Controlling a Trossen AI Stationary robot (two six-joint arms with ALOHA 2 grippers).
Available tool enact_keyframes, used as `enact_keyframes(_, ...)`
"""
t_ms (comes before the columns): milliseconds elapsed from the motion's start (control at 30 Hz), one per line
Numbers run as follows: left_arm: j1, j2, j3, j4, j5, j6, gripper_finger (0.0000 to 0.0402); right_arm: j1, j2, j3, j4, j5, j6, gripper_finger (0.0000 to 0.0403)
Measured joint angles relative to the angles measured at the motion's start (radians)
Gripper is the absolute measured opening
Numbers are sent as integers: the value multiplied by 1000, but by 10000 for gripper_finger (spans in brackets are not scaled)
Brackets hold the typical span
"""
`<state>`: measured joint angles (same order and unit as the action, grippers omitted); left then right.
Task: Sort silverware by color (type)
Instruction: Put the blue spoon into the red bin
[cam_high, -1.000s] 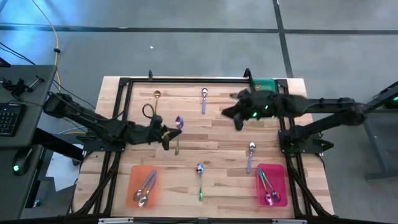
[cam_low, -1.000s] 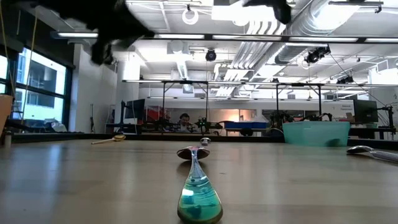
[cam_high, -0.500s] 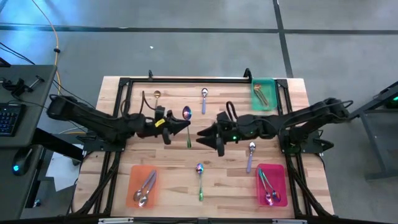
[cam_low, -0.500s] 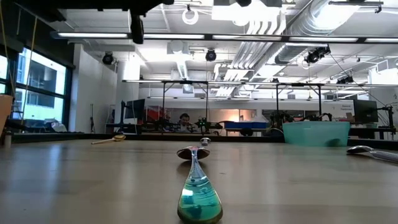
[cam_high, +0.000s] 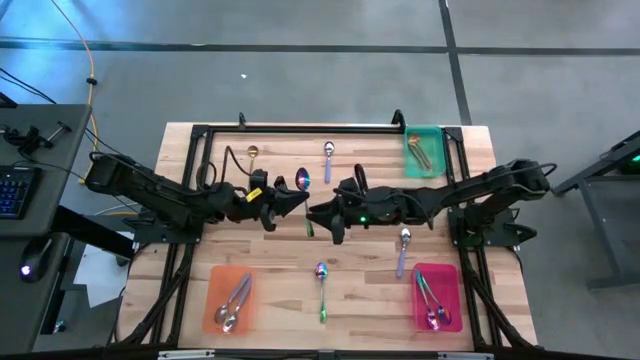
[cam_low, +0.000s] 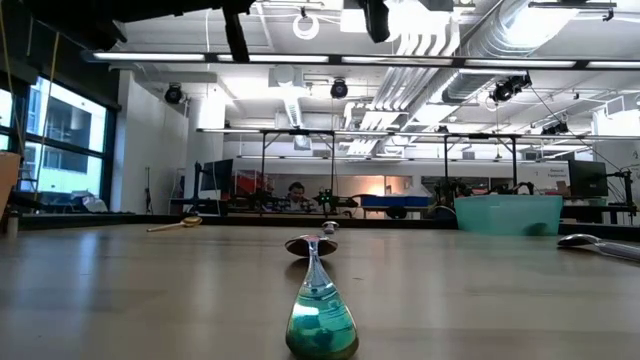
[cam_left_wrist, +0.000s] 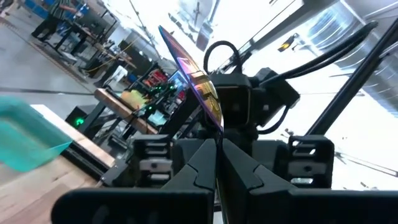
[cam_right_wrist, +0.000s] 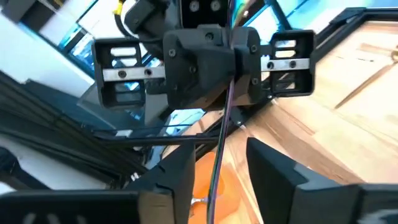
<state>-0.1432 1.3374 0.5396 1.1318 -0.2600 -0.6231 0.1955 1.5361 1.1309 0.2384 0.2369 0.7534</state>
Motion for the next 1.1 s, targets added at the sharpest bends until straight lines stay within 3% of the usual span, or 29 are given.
enact_keyframes(333,0,2,0,11,-1,7,0,-26,62,0,81,-112,-2,14)
enact_keyframes(600,0,1,2,-13,-16,-4,21,-19,26,0,18,-108,-1,2)
enact_keyframes(867,-1,1,2,-43,-14,-3,67,44,-136,0,-234,72,34,0)
enact_keyframes(1100,-4,3,1,-123,25,-3,73,175,-277,0,-496,289,159,0)
